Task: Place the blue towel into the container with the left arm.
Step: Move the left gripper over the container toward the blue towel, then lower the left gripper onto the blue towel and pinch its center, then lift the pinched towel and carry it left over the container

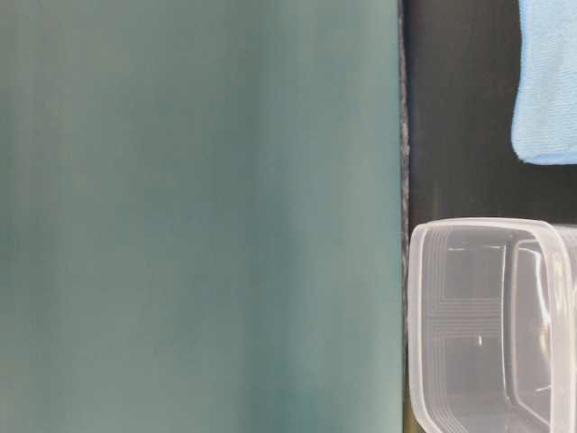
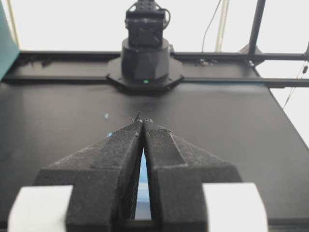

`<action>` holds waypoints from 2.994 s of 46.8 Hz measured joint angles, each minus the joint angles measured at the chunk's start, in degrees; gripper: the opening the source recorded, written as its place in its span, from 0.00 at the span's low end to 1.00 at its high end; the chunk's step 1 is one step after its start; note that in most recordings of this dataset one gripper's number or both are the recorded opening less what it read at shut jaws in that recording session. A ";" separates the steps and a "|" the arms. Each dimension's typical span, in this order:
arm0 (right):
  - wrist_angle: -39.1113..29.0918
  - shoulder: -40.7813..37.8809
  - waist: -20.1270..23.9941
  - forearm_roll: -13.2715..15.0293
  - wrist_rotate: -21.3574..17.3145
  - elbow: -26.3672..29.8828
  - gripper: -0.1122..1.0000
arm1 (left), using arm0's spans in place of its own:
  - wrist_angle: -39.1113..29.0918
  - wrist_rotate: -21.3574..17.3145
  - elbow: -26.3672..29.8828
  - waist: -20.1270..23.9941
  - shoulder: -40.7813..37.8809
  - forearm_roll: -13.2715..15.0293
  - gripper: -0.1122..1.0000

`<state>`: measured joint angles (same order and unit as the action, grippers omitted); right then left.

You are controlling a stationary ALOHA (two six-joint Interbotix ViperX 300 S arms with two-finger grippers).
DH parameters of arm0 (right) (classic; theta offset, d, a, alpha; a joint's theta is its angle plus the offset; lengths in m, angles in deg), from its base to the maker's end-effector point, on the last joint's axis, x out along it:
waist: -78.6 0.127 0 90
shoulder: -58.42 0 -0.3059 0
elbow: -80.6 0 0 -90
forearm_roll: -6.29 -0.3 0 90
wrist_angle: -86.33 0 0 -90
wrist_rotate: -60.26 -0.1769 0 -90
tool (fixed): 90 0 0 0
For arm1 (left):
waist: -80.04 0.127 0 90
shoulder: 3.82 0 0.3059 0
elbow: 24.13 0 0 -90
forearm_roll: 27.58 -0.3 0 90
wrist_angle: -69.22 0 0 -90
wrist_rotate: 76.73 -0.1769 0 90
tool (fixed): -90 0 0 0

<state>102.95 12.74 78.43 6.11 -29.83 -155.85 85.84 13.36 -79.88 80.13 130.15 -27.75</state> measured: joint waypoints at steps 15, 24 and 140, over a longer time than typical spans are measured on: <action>-4.48 3.08 0.00 -0.18 -0.26 0.00 0.10 | -16.88 4.57 12.83 -0.26 -11.78 -2.02 0.10; -10.81 5.27 -0.09 -0.18 -0.35 -0.09 0.10 | -29.36 4.31 24.52 -0.26 -22.41 -2.11 0.10; -14.85 13.62 -1.05 -0.26 -0.88 -1.23 0.81 | -59.06 -3.60 74.09 -0.79 -74.27 -2.29 0.16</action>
<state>88.09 26.36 77.37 5.85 -30.71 -157.08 26.77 9.75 -5.78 79.34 55.88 -30.04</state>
